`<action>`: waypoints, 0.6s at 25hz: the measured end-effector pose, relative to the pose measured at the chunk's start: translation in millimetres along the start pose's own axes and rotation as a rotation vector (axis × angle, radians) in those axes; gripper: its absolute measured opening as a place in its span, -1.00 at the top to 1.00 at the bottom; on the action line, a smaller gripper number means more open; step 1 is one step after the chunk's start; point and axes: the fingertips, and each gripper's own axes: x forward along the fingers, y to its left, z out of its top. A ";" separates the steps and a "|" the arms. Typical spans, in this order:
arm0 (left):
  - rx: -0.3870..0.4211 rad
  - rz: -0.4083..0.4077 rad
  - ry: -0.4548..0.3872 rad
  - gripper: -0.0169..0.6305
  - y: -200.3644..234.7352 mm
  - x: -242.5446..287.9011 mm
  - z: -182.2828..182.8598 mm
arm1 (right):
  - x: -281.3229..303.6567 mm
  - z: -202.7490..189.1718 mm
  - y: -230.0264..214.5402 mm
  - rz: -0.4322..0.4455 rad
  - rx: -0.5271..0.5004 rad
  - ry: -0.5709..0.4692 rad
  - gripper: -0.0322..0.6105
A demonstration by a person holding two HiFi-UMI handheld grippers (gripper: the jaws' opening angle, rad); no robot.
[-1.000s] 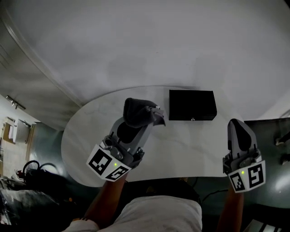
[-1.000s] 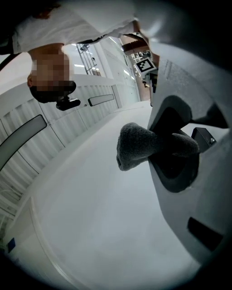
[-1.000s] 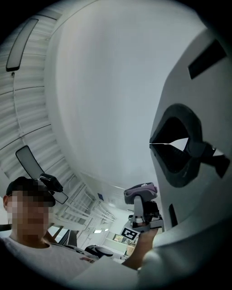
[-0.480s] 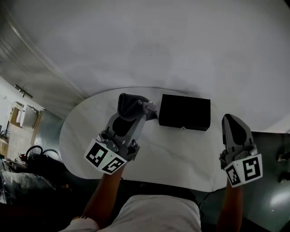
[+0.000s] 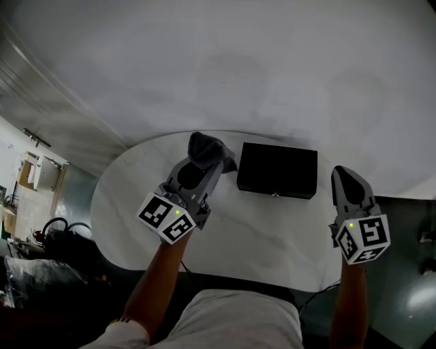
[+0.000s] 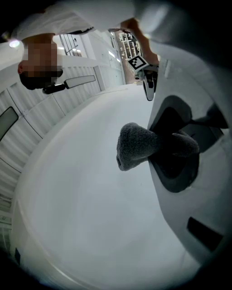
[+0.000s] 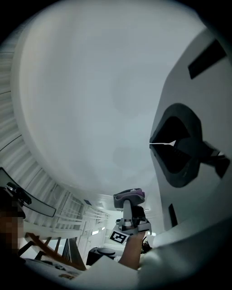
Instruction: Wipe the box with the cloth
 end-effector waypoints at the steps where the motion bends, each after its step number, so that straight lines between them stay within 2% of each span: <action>1: -0.003 -0.003 0.010 0.59 4.2 3.0 -4.2 | 4.3 -4.7 -2.4 -0.008 0.011 0.015 0.86; 6: -0.009 -0.033 0.057 0.59 25.9 12.8 -22.8 | 25.7 -28.1 -9.1 -0.042 0.087 0.095 0.86; 15: -0.054 -0.069 0.189 0.59 55.1 32.6 -60.9 | 51.2 -68.1 -16.8 -0.080 0.153 0.249 0.85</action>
